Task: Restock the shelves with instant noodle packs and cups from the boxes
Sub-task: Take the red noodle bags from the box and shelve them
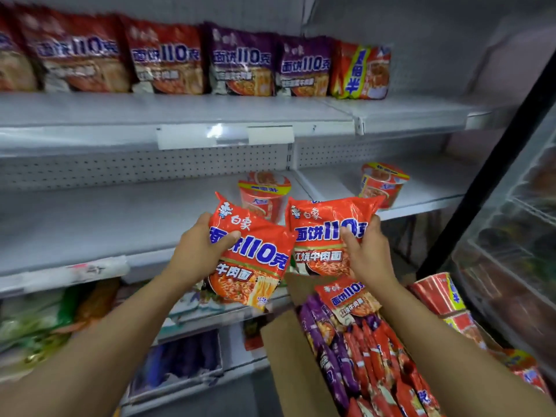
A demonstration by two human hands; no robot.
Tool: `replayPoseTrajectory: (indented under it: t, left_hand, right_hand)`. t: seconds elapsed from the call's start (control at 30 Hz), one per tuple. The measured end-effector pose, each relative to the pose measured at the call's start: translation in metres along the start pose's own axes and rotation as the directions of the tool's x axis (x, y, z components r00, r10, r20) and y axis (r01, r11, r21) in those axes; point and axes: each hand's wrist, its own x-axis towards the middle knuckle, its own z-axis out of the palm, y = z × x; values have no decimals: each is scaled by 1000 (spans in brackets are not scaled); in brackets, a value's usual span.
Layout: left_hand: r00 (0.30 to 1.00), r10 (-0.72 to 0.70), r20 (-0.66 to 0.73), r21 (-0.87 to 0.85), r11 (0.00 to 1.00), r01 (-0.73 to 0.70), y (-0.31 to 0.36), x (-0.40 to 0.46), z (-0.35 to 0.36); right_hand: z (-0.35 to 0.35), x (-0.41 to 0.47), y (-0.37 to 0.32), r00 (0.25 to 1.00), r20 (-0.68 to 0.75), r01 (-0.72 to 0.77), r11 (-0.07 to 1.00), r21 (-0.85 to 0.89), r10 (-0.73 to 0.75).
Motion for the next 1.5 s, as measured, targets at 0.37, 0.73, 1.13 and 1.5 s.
replayPoseTrajectory:
  t: [0.37, 0.73, 1.13, 1.5]
  left_hand:
    - [945, -103, -310, -19, 995, 102, -23, -61, -134]
    - [864, -46, -501, -1, 999, 53, -63, -67, -283]
    - [850, 15, -526, -106, 991, -83, -121, -41, -458]
    - [789, 6, -614, -116, 988, -98, -161, -38, -551]
  right_hand:
    - [59, -9, -124, 955, 145, 234, 957, 169, -259]
    - [141, -25, -264, 908, 189, 287, 883, 370, -374]
    - [241, -41, -414, 892, 69, 377, 819, 433, -447]
    - [333, -41, -521, 910, 83, 333, 834, 439, -407]
